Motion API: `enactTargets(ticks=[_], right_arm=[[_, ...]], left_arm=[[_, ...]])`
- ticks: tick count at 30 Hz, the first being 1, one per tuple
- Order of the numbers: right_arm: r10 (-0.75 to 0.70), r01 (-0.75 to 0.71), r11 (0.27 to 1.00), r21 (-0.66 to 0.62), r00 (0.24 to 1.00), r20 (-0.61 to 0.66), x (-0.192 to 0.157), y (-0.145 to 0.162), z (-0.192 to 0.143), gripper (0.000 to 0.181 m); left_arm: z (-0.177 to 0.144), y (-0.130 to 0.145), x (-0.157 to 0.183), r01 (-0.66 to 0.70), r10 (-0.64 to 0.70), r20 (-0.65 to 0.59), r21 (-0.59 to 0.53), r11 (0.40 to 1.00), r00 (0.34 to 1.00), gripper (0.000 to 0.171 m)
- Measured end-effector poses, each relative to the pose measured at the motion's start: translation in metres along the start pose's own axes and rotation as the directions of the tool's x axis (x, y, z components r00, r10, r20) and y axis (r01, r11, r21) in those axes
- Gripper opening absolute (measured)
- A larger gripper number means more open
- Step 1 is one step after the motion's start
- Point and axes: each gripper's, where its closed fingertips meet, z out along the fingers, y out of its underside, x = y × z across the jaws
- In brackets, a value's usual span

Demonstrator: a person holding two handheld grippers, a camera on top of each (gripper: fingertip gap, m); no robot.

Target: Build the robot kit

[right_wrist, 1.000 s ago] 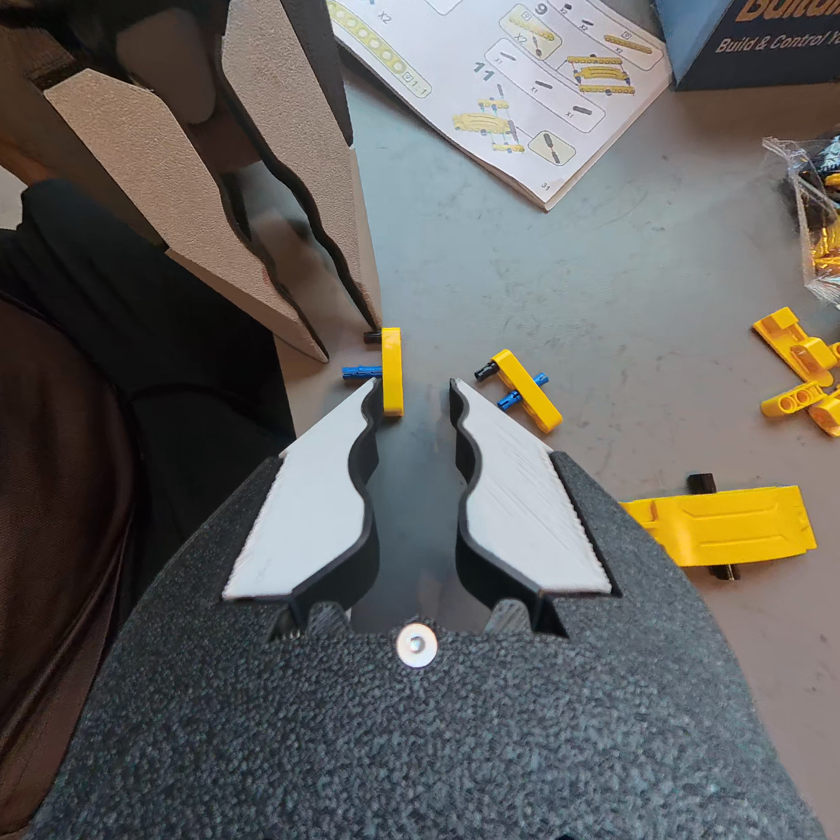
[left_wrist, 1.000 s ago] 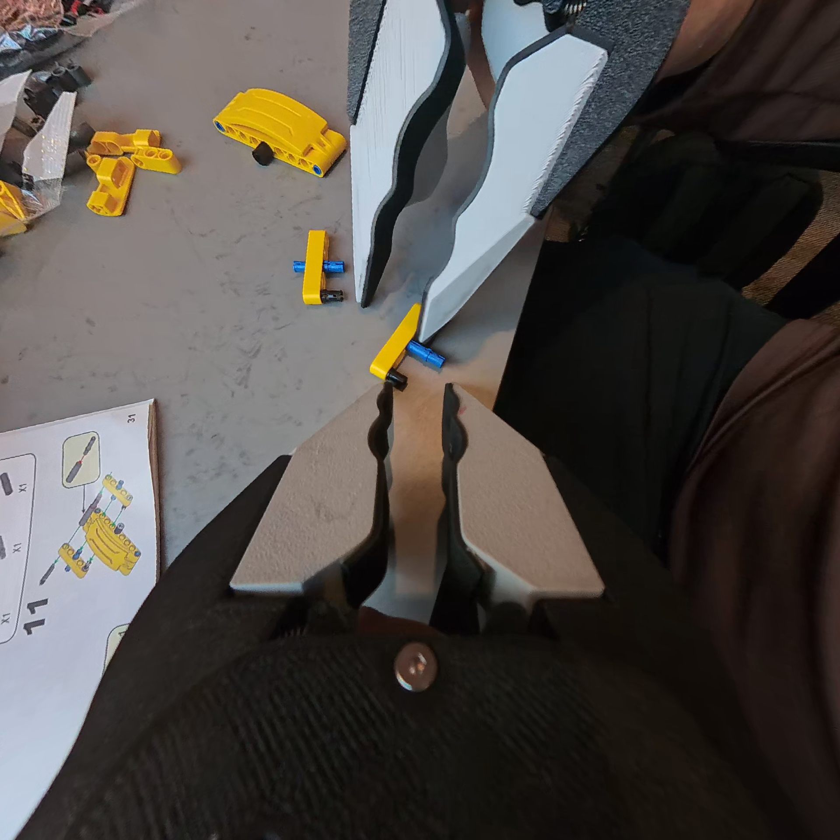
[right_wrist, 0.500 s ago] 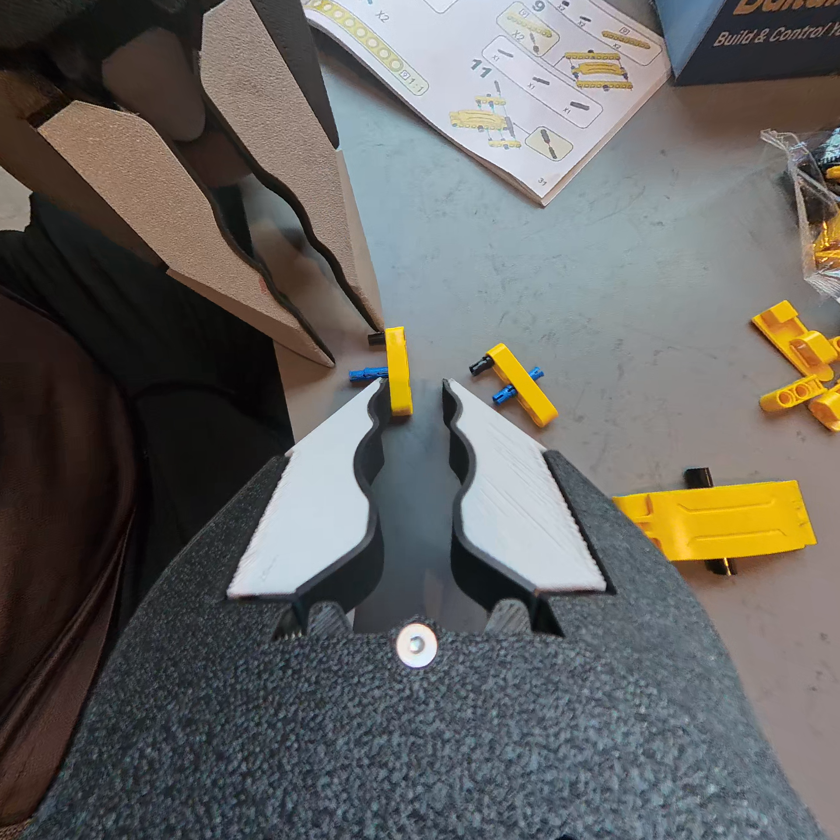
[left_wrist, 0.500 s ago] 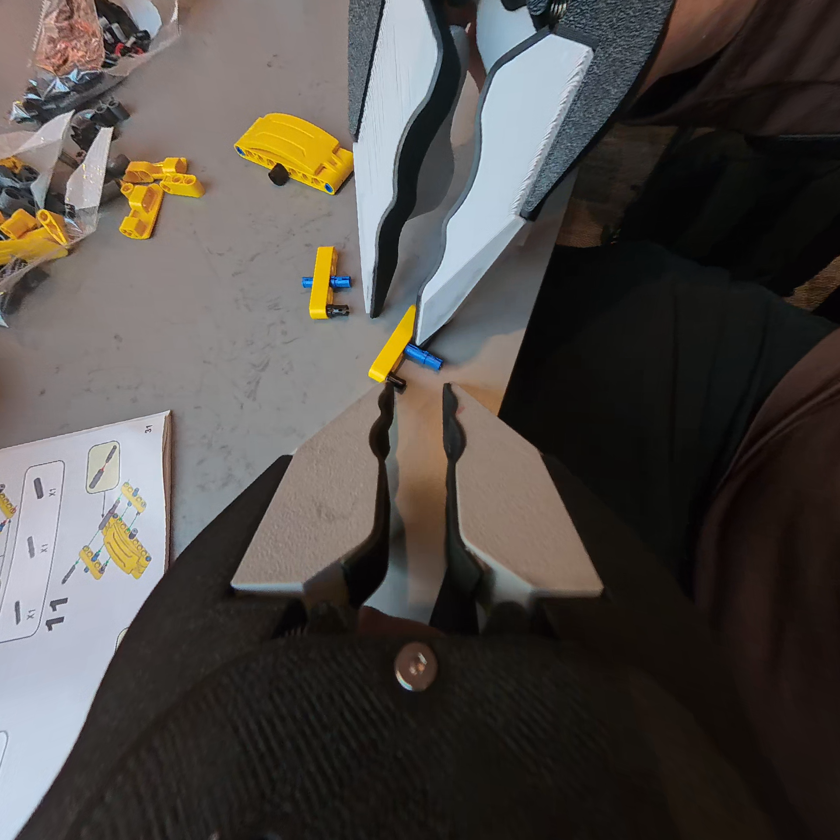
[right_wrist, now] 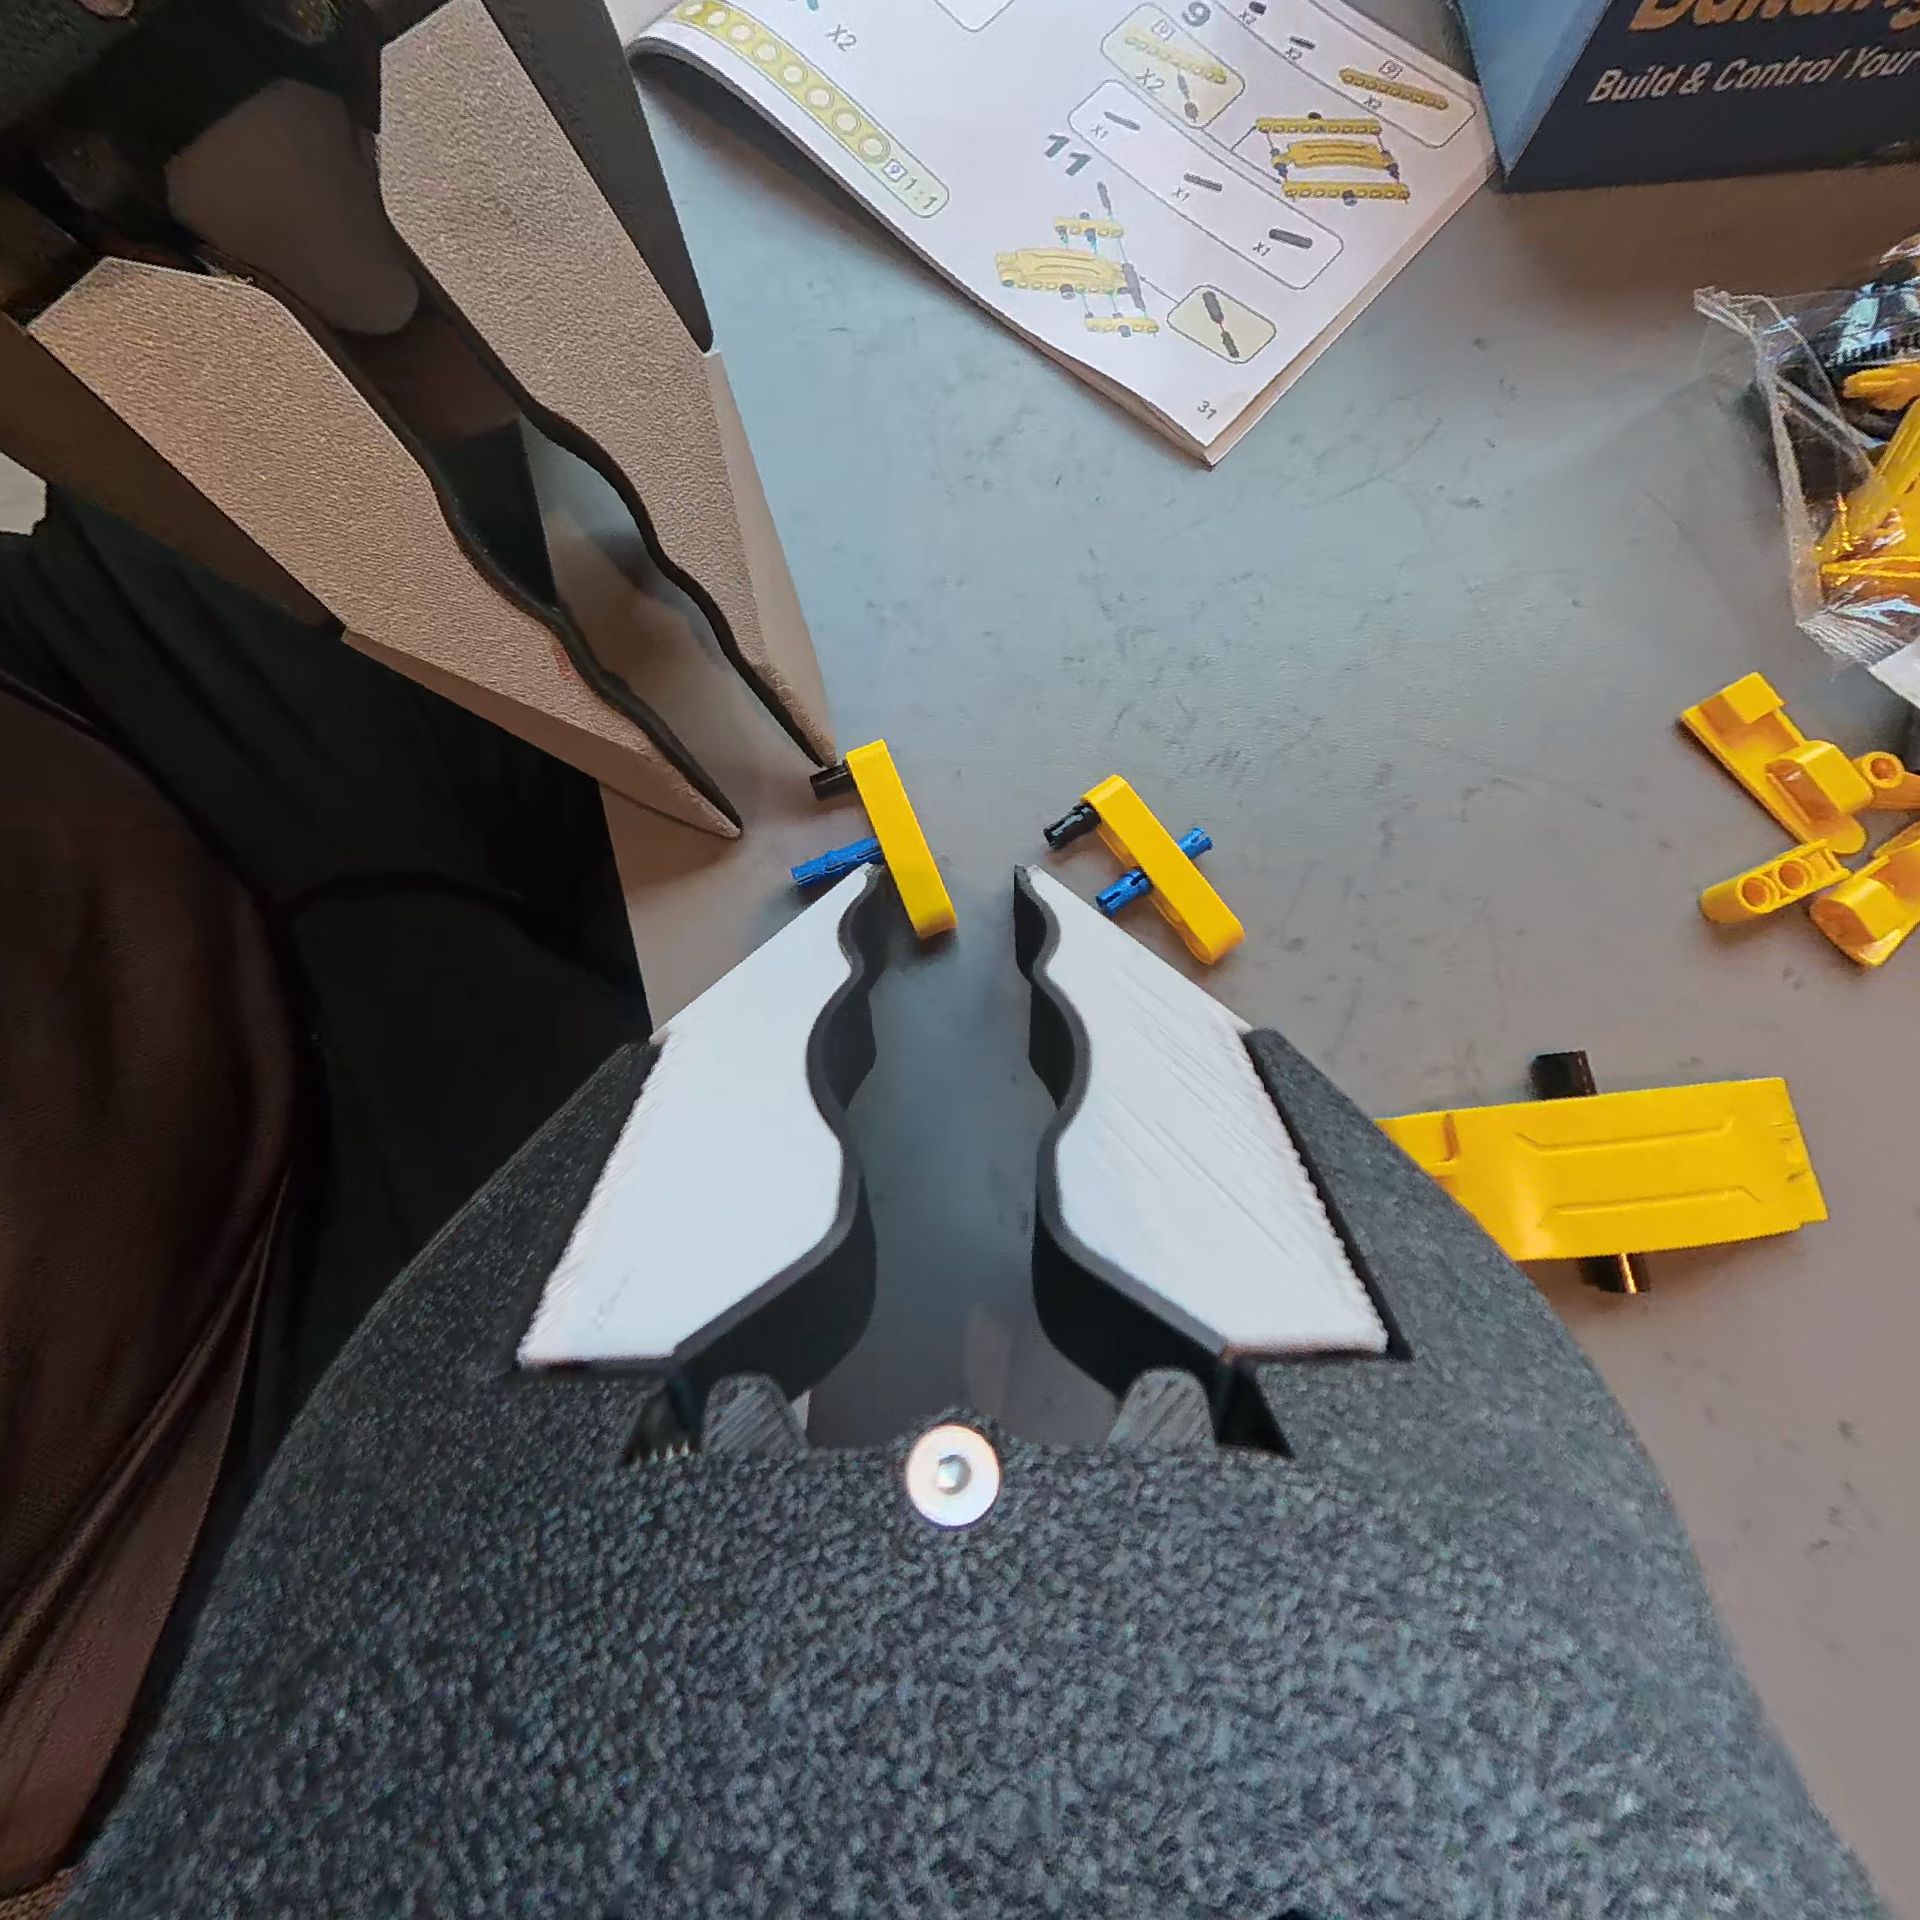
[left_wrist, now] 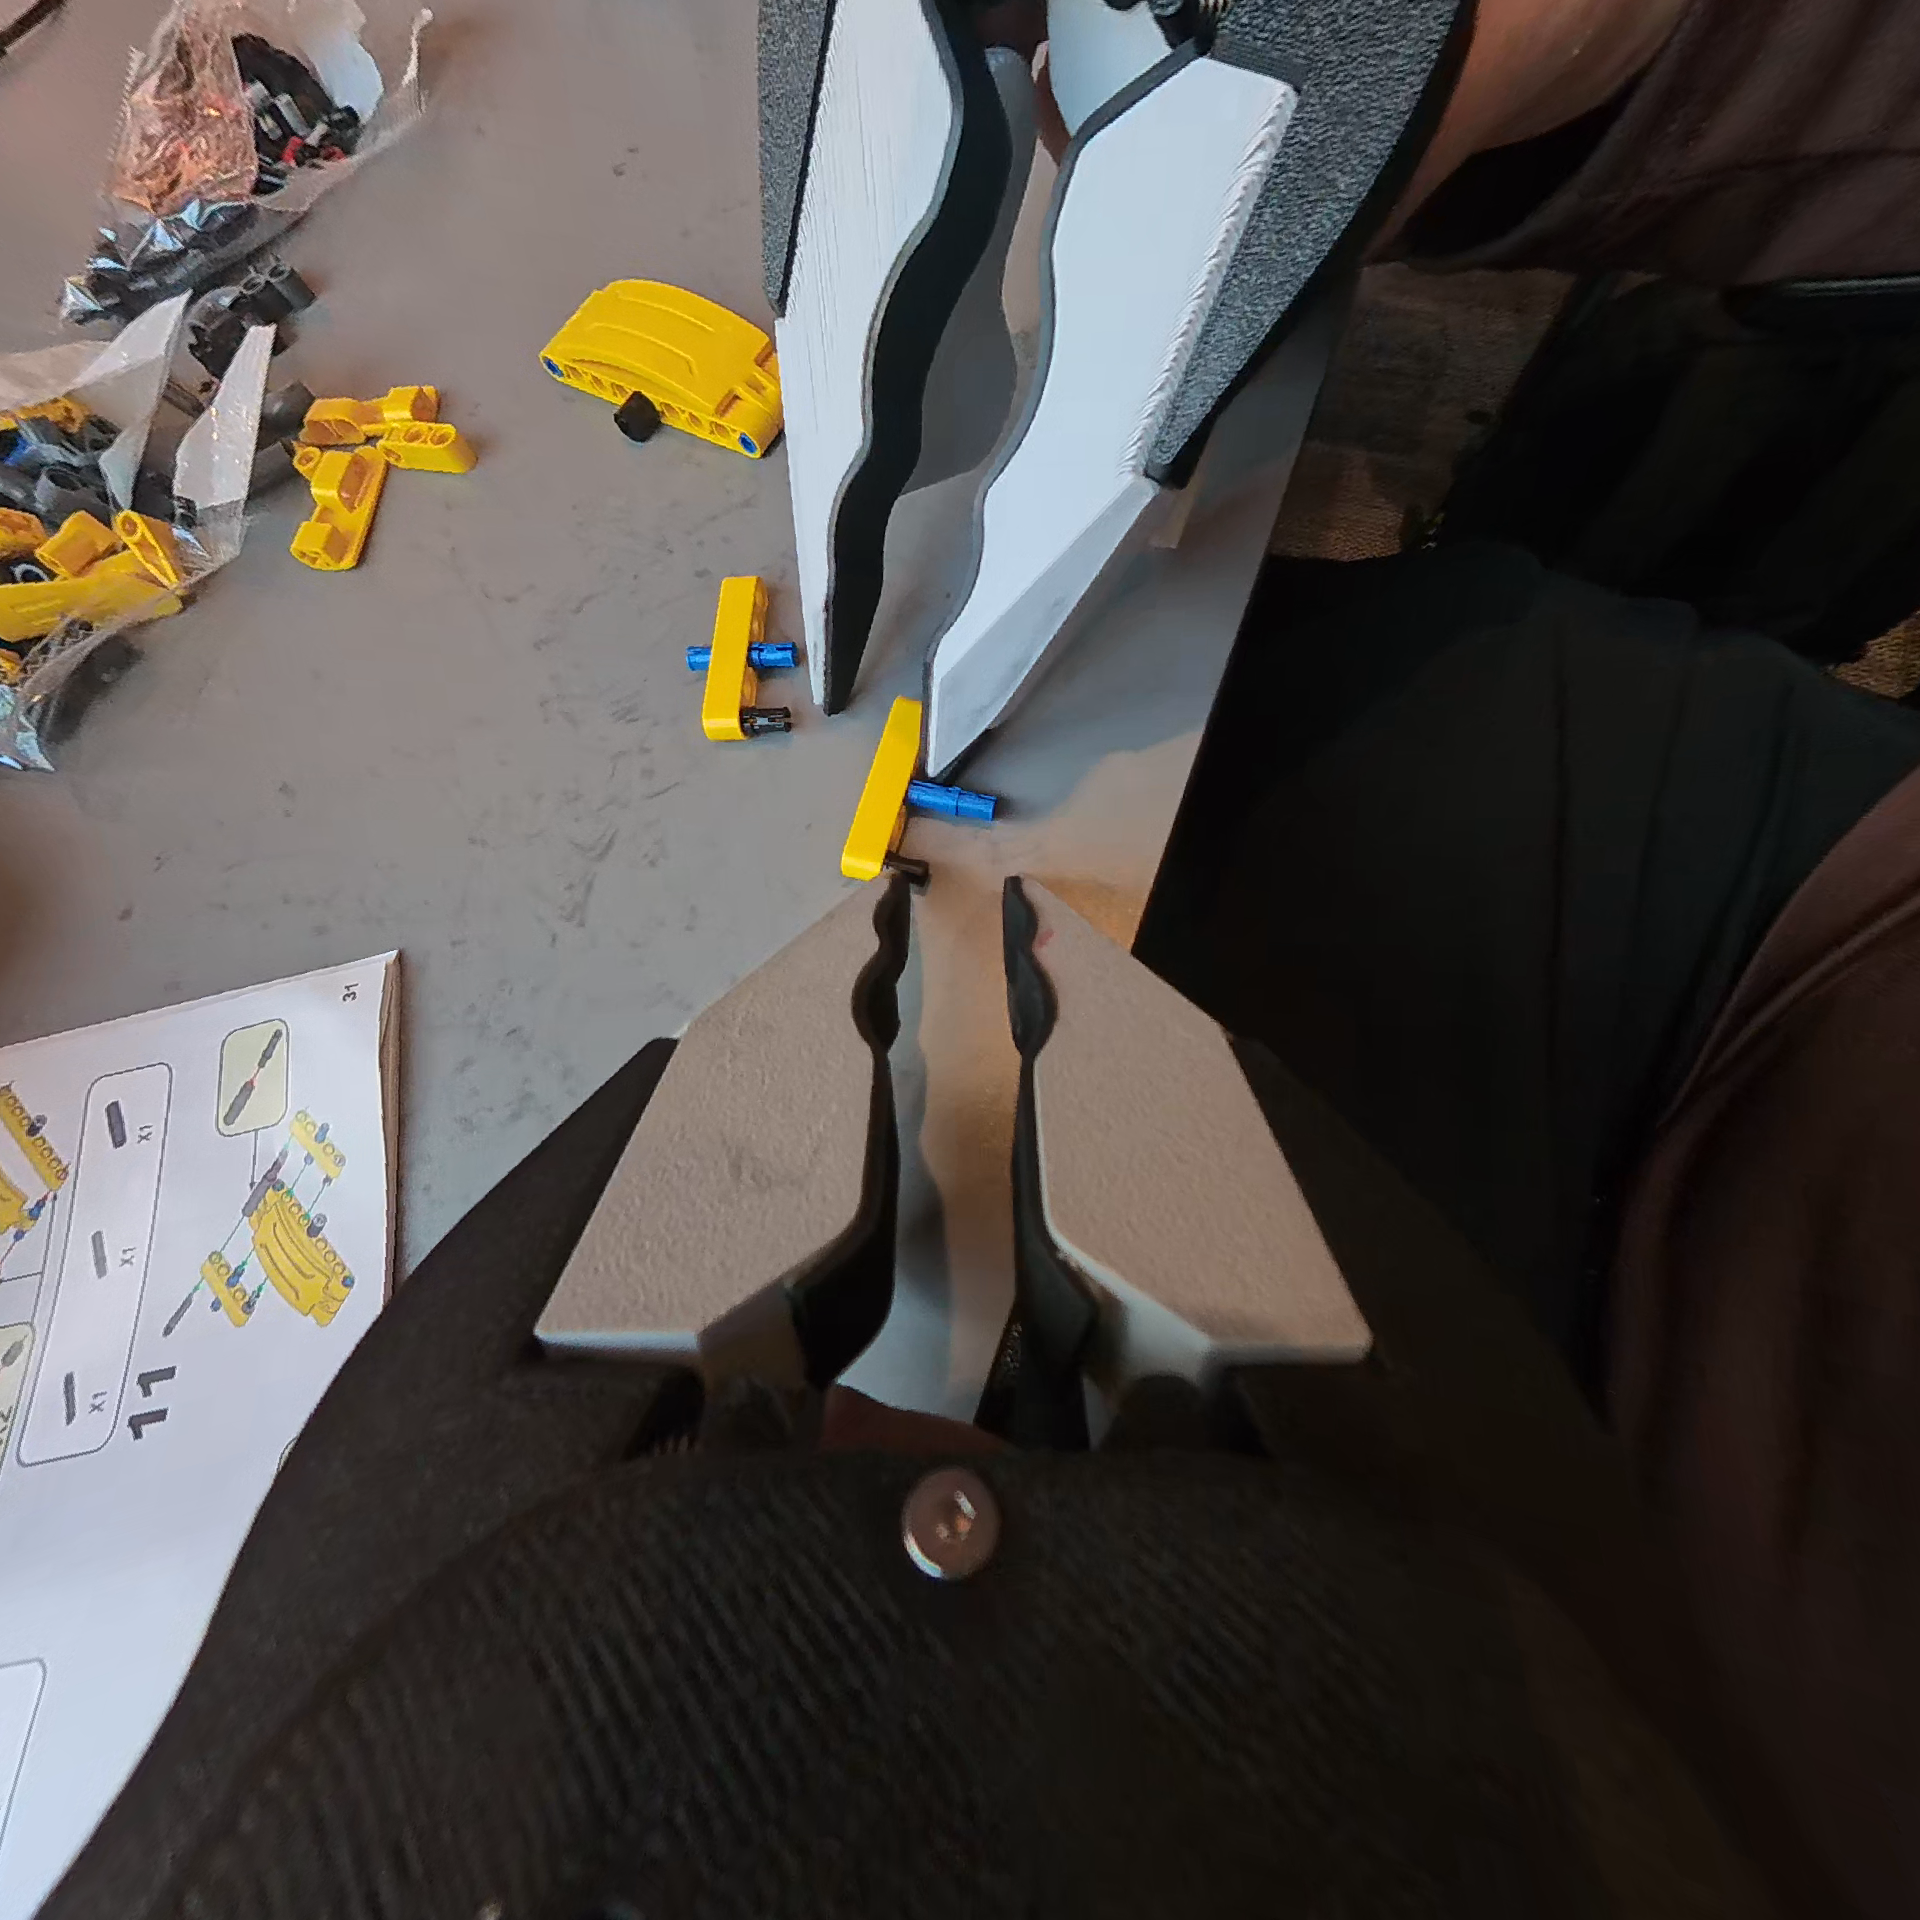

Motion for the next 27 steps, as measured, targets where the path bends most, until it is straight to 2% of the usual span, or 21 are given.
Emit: enactTargets(ticks=[11, 15, 19, 27], right_arm=[[-0.020, 0.020, 1.000, 0.004, 1.000, 0.011, 0.001, 0.002, -0.004, 0.026], [-0.071, 0.069, 0.997, 0.037, 0.996, 0.051, -0.009, -0.001, -0.007, 0.032], [-0.129, 0.125, 0.991, 0.049, 0.989, 0.077, -0.020, -0.005, -0.005, 0.037], [-0.123, 0.122, 0.992, 0.018, 0.991, 0.051, -0.016, -0.003, 0.000, 0.030]], left_arm=[[-0.001, 0.001, 0.001, -0.006, 0.006, -0.011, -0.005, 1.000, 1.000, 0.014], [-0.007, 0.006, -0.005, -0.003, 0.001, -0.034, -0.036, 0.999, 0.999, 0.026], [-0.006, 0.006, -0.007, 0.005, -0.006, -0.053, -0.023, 1.000, 0.999, 0.028], [-0.001, 0.002, -0.011, 0.003, -0.005, -0.065, -0.037, 0.999, 0.998, 0.031]])
